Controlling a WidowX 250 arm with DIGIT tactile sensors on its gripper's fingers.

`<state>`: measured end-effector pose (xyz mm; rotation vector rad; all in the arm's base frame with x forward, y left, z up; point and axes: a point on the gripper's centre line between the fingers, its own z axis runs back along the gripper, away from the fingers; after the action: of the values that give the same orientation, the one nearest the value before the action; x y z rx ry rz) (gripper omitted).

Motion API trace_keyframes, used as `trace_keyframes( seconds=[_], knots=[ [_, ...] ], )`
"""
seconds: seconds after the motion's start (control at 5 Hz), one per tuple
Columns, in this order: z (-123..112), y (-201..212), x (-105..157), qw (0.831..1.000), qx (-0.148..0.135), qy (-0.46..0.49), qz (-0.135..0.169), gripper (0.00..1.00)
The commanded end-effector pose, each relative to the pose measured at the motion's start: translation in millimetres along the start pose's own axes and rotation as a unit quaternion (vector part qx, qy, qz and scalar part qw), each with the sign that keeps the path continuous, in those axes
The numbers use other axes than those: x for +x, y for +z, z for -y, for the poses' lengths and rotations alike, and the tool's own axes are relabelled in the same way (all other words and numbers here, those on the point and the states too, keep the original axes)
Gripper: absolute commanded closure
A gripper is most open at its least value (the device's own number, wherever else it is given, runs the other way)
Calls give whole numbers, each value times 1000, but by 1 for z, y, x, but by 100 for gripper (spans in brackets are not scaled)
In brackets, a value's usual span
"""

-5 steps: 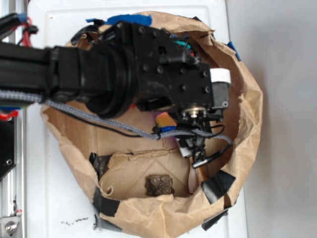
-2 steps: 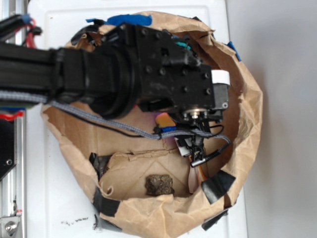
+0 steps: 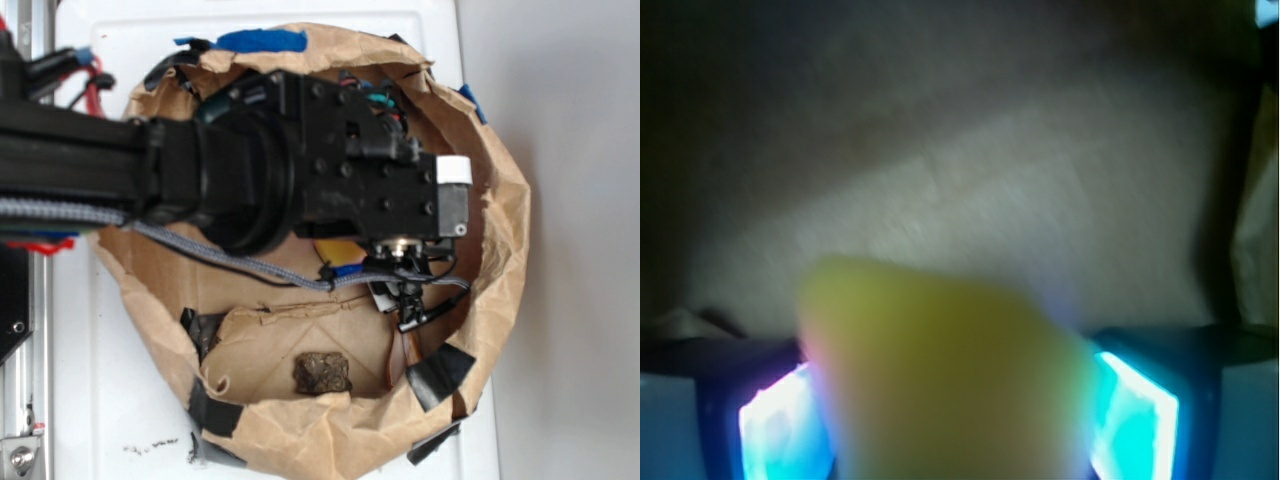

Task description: Grab the green sponge.

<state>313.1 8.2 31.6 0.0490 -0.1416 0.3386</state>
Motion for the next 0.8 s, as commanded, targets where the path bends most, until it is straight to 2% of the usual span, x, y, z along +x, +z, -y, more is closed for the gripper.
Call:
trace_keyframes(
  seconds=[0.0, 0.2, 0.4, 0.6],
  knots=[
    [0, 19, 8, 1000, -24, 2, 14, 100],
    [-1, 27, 9, 999, -28, 3, 15, 100],
    [7, 35, 25, 999, -31, -2, 15, 100],
    [12, 70, 31, 1000, -23, -11, 13, 100]
  ],
)
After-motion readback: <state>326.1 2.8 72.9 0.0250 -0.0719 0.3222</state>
